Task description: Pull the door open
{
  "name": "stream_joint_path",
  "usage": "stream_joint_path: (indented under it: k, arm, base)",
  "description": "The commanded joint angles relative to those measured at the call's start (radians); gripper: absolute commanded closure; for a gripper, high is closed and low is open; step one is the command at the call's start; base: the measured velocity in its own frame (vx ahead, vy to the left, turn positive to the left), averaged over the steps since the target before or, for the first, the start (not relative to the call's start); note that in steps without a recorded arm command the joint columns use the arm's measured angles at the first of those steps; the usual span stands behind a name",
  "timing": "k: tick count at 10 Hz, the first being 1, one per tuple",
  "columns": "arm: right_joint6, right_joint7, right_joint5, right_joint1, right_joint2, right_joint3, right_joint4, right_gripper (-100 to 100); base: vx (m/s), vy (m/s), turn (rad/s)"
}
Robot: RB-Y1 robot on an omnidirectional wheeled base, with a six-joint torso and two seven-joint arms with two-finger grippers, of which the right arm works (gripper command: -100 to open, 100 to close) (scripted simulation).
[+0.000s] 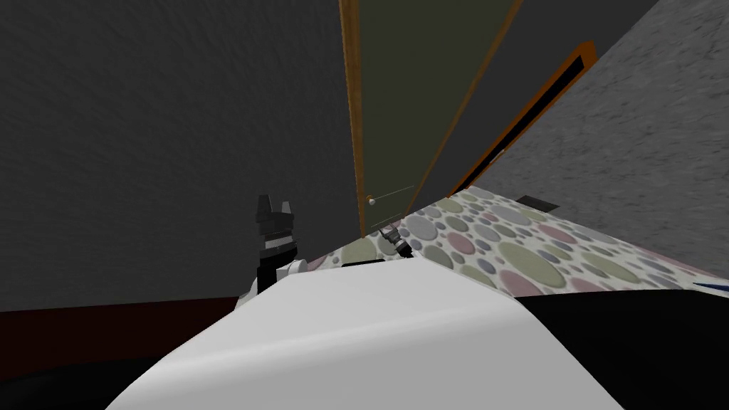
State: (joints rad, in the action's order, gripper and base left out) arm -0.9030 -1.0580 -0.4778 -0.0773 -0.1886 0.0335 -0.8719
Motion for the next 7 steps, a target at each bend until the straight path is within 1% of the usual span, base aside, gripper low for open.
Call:
stream_joint_path:
  k: [1, 3, 5, 7]
  arm:
    - [-0.003, -0.002, 0.008, 0.007, -0.004, -0.010, 0.015, -100]
    - [-0.005, -0.004, 0.019, 0.016, -0.012, -0.024, 0.034, -100]
    - [-0.010, -0.008, 0.039, 0.032, -0.024, -0.050, 0.065, -100]
    - [-0.011, -0.009, 0.042, 0.034, -0.026, -0.053, 0.070, -100]
  base:
    - [-0.194, -0.019, 0.156]
    - [-0.164, -0.036, 0.195]
    - [-0.123, 0.006, 0.246]
    - [-0.038, 0.003, 0.036]
